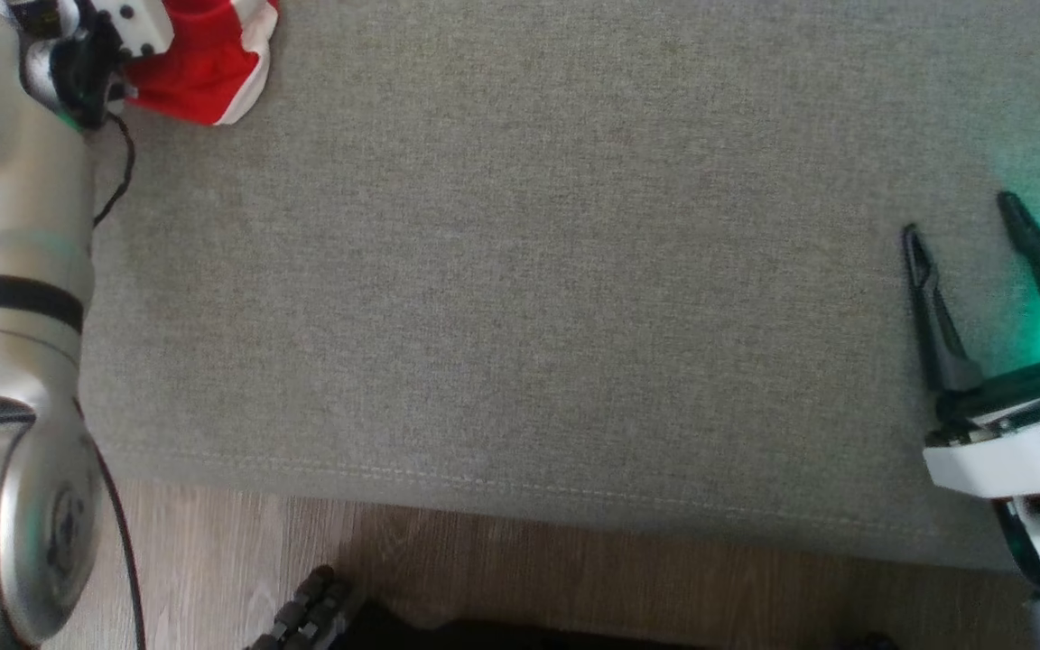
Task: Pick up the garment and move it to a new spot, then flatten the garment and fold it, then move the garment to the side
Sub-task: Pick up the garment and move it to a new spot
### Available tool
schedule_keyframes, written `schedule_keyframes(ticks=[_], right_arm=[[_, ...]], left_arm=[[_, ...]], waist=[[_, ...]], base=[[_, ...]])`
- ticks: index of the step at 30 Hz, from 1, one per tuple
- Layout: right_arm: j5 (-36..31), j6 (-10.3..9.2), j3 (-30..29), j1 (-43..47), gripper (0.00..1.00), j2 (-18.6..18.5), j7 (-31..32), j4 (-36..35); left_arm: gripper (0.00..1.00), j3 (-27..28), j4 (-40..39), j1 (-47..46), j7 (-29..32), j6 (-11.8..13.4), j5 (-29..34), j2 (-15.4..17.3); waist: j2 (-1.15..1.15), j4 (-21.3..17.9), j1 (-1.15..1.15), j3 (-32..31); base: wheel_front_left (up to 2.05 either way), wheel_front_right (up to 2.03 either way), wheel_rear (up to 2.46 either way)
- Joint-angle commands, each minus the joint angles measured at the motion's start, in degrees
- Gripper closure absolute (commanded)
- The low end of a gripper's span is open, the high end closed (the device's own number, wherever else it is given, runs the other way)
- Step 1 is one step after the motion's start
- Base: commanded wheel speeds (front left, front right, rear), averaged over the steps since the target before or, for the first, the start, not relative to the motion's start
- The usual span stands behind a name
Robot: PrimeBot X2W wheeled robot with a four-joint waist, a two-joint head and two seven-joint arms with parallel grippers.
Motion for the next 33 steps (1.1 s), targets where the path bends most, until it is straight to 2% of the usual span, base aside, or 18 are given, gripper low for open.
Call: schedule_keyframes(ticks=[1,2,6,12,19,22,26,33], right_arm=[[-0.3,-0.02,0.8,0.3,0.00,-0.4,-0.1,-1.4],[-0.3,-0.02,0.8,0.0,0.00,-0.4,-0.1,-1.4],[-0.3,-0.02,1.2,-0.8,0.00,0.1,-0.1,-0.8],[0.1,-0.02,2.8,-2.3,0.00,1.8,-0.1,0.4],[0.5,-0.02,1.9,-4.6,0.00,4.1,-0.1,0.8],[0.6,-0.02,1.8,-5.4,0.00,5.3,-0.1,1.2],[0.8,-0.02,1.8,-5.9,0.00,6.9,-0.1,1.6],[1.0,-0.02,1.8,-4.6,0.00,8.6,-0.1,1.3]], left_arm=[[0.83,1.1,0.6,0.5,-0.1,0.2,-1.0,3.2],[1.00,1.3,0.7,0.3,-1.0,-0.2,-1.3,3.3],[1.00,1.4,-0.5,-0.6,-8.1,-1.6,-1.8,4.0],[1.00,-0.3,-3.0,-1.4,-20.8,-3.9,-0.7,5.5],[1.00,-5.2,-8.2,-1.9,-28.5,-5.7,0.5,5.2],[1.00,-7.6,-11.9,-1.0,-29.3,-5.9,-0.9,4.5],[1.00,-13.7,-19.2,1.5,-28.2,-5.9,-4.2,4.6],[1.00,-24.7,-34.5,6.9,-23.3,-6.0,-9.1,7.6]], waist=[[0.00,0.1,0.00,0.5],[0.00,0.2,0.00,0.7],[0.00,0.2,0.00,0.3],[0.00,-1.5,0.00,-4.0],[0.00,-5.7,0.00,-10.7],[0.00,-8.7,0.00,-13.7],[0.00,-14.1,0.00,-17.4],[0.00,-23.3,0.00,-20.8]], base=[[0.00,0.00,0.00],[0.00,0.00,0.00],[0.00,0.00,0.00],[0.00,0.00,0.00],[0.00,0.00,0.00],[0.00,0.00,0.00],[0.00,0.00,0.00],[0.00,0.00,0.00]])
